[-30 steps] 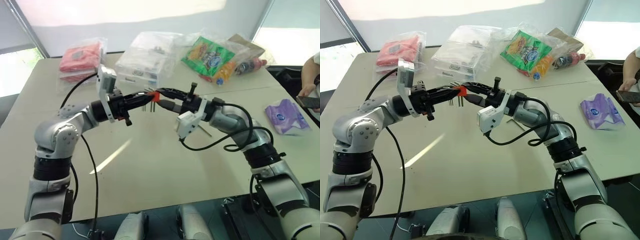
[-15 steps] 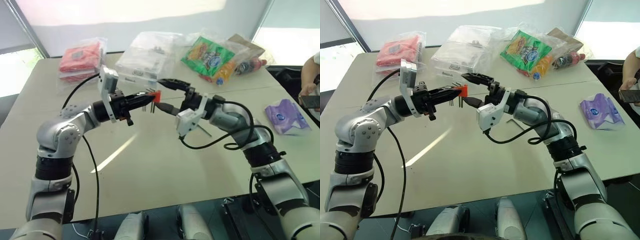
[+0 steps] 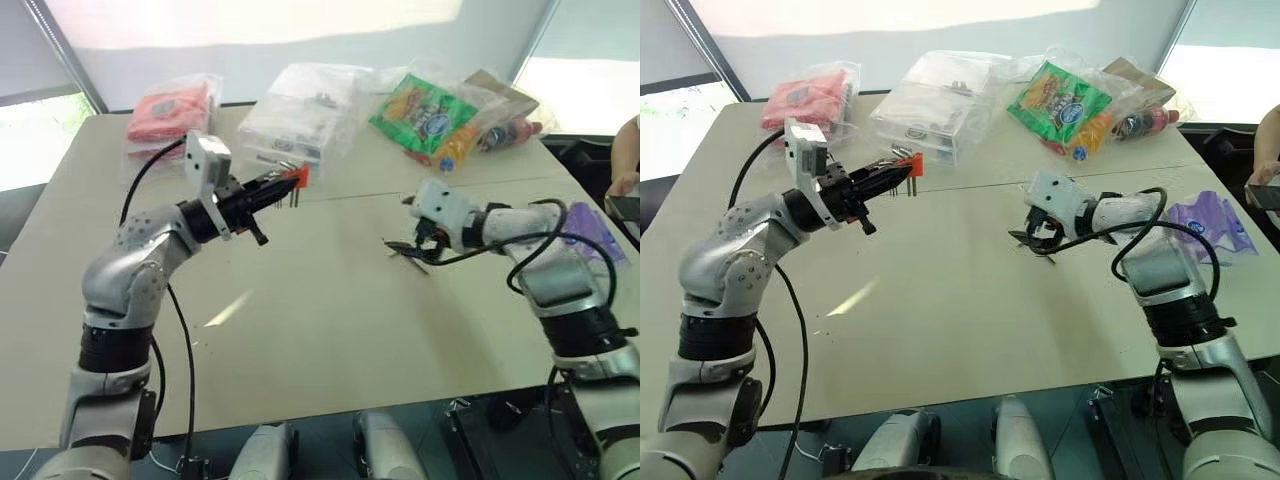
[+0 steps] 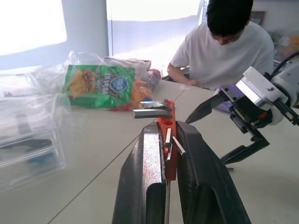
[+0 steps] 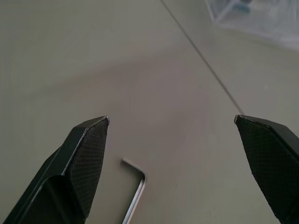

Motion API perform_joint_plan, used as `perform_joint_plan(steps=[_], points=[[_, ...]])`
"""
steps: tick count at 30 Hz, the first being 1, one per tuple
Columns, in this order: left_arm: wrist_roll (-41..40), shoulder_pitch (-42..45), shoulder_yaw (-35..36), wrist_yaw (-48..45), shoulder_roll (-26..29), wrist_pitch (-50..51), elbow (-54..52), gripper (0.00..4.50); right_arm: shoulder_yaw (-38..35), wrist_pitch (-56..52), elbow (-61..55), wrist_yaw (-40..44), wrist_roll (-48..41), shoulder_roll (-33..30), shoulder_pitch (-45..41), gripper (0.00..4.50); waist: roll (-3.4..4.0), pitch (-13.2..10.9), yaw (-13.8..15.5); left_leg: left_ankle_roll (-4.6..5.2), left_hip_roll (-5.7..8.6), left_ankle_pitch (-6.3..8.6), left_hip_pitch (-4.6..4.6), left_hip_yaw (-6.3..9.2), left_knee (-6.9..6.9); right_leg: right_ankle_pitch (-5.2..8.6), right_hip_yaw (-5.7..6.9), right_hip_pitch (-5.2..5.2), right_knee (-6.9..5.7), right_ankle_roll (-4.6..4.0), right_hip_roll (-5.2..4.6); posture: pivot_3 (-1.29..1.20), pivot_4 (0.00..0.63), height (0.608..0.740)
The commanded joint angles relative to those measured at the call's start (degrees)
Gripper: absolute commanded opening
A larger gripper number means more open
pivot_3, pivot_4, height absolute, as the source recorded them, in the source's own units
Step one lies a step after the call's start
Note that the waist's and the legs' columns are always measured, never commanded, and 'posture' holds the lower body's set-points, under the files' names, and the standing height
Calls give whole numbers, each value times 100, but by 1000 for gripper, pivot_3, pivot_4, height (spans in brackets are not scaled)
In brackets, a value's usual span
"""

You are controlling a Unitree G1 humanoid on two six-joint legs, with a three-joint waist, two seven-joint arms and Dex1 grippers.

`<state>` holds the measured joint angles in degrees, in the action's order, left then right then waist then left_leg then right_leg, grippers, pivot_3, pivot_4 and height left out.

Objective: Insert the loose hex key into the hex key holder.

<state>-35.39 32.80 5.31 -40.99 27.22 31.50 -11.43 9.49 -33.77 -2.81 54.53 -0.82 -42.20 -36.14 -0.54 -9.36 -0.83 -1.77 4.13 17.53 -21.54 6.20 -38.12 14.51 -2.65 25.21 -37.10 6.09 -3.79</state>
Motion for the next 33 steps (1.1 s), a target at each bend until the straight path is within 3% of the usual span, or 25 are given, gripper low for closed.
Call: perform_joint_plan(steps=[1,20,23,29,33], points=[[30,15,134,174,-152,-310,-308,0,60,-968,-418,152,-170,-174,9,4457,0,0,14,0,0,0,0,0,-1,0,0,0,-1,0,0,0,150,740],[-49,-141,85,534,-297,-227,-620,0,321,-926,1230,-436,35,246,-177,4457,-6,3,15,-1,2,-1,5,-4,-5,0,1,-8,0,0,3,0,150,740],[-48,-139,88,578,-315,-224,-614,0,223,-1164,1436,-450,-74,387,-241,3135,-7,4,13,-1,2,-1,6,-4,-6,0,1,-9,0,0,3,0,150,740],[-56,-68,116,683,-376,-231,-550,0,37,-1786,1715,-414,-384,563,-312,20,-8,5,23,-1,2,-1,6,-2,-8,0,1,-12,0,0,3,0,150,740],[-64,-64,127,686,-360,-229,-533,0,-176,-1727,1534,-542,-530,638,-263,20,-8,5,26,-1,3,-1,6,0,-7,0,3,-14,1,0,2,0,150,740]])
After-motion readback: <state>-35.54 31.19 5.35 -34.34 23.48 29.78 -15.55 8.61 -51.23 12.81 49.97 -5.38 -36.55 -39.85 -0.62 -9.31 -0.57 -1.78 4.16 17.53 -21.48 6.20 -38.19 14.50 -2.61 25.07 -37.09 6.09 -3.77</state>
